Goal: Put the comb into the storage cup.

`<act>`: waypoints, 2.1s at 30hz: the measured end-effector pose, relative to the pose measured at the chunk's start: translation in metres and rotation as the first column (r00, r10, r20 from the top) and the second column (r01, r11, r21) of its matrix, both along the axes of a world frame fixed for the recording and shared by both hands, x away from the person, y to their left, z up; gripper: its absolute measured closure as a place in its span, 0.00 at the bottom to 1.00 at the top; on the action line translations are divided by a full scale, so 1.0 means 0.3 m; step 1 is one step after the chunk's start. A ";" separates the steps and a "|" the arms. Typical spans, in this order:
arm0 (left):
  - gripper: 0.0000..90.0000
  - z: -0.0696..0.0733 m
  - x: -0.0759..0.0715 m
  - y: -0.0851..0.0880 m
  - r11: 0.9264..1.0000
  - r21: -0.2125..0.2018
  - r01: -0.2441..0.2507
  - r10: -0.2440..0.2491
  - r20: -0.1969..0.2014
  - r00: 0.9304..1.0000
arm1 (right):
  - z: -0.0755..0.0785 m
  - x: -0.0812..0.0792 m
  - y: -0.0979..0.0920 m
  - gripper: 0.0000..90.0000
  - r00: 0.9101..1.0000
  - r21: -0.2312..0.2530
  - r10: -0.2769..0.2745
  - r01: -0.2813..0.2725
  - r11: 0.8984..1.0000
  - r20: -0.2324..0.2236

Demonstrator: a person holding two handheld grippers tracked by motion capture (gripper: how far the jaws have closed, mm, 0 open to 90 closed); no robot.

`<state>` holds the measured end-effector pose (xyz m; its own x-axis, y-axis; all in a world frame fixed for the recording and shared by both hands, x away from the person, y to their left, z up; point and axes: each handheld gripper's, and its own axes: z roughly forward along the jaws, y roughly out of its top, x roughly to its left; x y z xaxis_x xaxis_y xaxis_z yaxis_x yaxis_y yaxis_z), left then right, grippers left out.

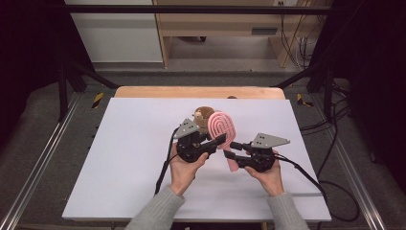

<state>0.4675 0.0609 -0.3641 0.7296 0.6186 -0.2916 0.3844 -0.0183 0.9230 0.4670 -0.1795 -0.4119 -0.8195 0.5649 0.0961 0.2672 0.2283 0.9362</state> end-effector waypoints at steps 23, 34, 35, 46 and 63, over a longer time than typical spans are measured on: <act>0.71 0.033 0.017 0.094 0.998 0.041 -0.057 0.056 0.027 0.998 | 0.007 0.015 -0.040 0.09 0.994 0.017 -0.111 0.111 0.994 -0.023; 0.71 0.047 0.019 0.129 0.996 0.048 -0.076 0.074 0.036 0.997 | 0.002 0.019 -0.078 0.05 0.989 0.025 -0.141 0.142 0.989 -0.048; 0.71 0.048 0.020 0.134 0.996 0.048 -0.077 0.075 0.037 0.996 | 0.001 0.019 -0.083 0.04 0.988 0.026 -0.144 0.145 0.989 -0.050; 0.71 0.075 0.025 0.182 0.994 0.051 -0.101 0.099 0.049 0.994 | -0.023 0.019 -0.143 0.00 0.987 0.023 -0.148 0.150 0.988 -0.062; 0.71 0.139 0.033 0.232 0.990 0.062 -0.128 0.122 0.086 0.989 | -0.062 0.007 -0.230 0.00 0.983 0.032 -0.171 0.173 0.984 -0.074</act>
<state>0.4773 0.1305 -0.3225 0.6650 0.7225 -0.1892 0.3112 -0.0378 0.9496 0.4692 -0.2483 -0.4304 -0.7009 0.6916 0.1744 0.3653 0.1381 0.9206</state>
